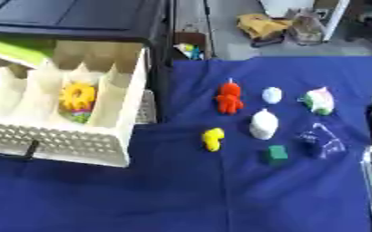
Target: Pick up objects from table and place into drawer.
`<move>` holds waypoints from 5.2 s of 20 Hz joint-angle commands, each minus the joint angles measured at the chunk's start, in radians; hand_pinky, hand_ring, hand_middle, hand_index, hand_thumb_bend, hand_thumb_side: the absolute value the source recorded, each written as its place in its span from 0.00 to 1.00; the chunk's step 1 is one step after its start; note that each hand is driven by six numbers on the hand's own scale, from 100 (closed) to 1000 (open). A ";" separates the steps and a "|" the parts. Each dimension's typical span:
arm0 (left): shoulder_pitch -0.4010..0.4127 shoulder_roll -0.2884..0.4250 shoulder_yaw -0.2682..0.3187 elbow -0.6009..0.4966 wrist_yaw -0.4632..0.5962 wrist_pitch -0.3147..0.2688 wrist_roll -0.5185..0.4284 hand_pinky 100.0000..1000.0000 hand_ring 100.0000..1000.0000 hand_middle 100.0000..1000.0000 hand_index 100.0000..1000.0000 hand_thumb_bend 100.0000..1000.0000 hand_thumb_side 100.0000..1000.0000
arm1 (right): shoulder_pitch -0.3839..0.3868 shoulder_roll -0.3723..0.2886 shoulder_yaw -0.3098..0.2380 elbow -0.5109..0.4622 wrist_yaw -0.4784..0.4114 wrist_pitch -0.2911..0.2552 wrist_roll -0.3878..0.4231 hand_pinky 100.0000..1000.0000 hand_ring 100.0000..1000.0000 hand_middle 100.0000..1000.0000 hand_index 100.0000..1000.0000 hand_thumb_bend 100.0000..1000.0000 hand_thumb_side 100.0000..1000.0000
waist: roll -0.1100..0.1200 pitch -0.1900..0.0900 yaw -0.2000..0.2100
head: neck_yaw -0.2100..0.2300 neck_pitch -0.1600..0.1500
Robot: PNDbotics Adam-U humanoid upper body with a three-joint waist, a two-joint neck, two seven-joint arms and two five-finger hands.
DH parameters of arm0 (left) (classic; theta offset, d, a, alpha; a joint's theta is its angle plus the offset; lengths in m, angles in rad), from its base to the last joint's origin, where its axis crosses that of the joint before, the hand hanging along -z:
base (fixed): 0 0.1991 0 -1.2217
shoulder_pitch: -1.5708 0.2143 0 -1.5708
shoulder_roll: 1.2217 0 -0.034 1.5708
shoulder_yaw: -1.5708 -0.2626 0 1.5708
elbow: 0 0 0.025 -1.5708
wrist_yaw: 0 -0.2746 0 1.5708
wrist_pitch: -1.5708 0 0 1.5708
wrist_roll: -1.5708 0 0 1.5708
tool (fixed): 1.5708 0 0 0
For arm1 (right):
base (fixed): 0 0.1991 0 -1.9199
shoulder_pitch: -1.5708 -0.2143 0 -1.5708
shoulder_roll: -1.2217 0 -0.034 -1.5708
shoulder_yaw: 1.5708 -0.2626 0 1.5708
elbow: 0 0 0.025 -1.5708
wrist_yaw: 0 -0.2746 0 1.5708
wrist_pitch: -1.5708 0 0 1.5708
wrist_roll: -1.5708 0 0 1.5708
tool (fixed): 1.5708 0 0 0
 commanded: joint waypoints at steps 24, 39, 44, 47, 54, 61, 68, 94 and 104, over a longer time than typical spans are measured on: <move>0.006 0.024 -0.008 -0.013 0.010 0.005 -0.013 0.38 0.59 0.59 0.83 0.20 1.00 | -0.206 -0.313 0.159 0.032 -0.041 0.219 0.260 0.70 0.74 0.67 0.86 0.14 0.98 | -0.003 -0.042 0.003 | -0.046 0.029; 0.023 0.028 -0.021 -0.013 0.031 0.008 -0.032 0.38 0.59 0.59 0.83 0.20 1.00 | -0.464 -0.563 0.459 0.366 0.066 0.369 0.470 0.73 0.81 0.79 0.91 0.25 0.97 | 0.000 -0.070 0.025 | -0.102 0.043; 0.027 0.029 -0.022 -0.013 0.031 0.008 -0.035 0.38 0.59 0.59 0.83 0.20 1.00 | -0.494 -0.583 0.478 0.481 0.132 0.307 0.540 0.74 0.82 0.81 0.91 0.26 0.94 | -0.001 -0.072 0.024 | -0.104 0.041; 0.028 0.029 -0.022 -0.013 0.031 0.008 -0.035 0.38 0.59 0.59 0.83 0.20 1.00 | -0.504 -0.585 0.474 0.551 0.170 0.264 0.583 0.75 0.83 0.81 0.93 0.27 0.92 | 0.000 -0.073 0.022 | -0.100 0.038; 0.029 0.030 -0.020 -0.013 0.029 0.008 -0.034 0.38 0.59 0.59 0.83 0.20 1.00 | -0.471 -0.639 0.426 0.658 0.186 0.167 0.685 0.75 0.84 0.80 0.96 0.34 0.83 | -0.001 -0.071 0.013 | -0.091 0.027; 0.026 0.029 -0.020 -0.013 0.026 0.009 -0.033 0.38 0.59 0.59 0.83 0.20 1.00 | -0.395 -0.693 0.392 0.634 0.108 0.193 0.787 0.76 0.86 0.77 0.95 0.47 0.67 | -0.002 -0.066 0.011 | -0.087 0.021; 0.022 0.027 -0.020 -0.013 0.024 0.011 -0.032 0.38 0.59 0.59 0.83 0.20 1.00 | -0.318 -0.719 0.378 0.557 0.008 0.292 0.888 0.76 0.86 0.75 0.93 0.50 0.70 | -0.003 -0.060 0.009 | -0.085 0.018; 0.009 0.017 -0.021 -0.013 0.019 0.014 -0.033 0.38 0.59 0.59 0.83 0.20 1.00 | -0.162 -0.738 0.376 0.392 -0.205 0.586 1.265 0.74 0.85 0.78 0.90 0.51 0.31 | -0.002 -0.039 0.009 | -0.090 0.003; 0.007 0.010 -0.022 -0.013 0.015 0.014 -0.034 0.38 0.59 0.59 0.83 0.20 1.00 | -0.162 -0.712 0.348 0.419 -0.152 0.617 1.410 0.75 0.87 0.81 0.91 0.50 0.31 | 0.002 -0.031 0.011 | -0.099 0.000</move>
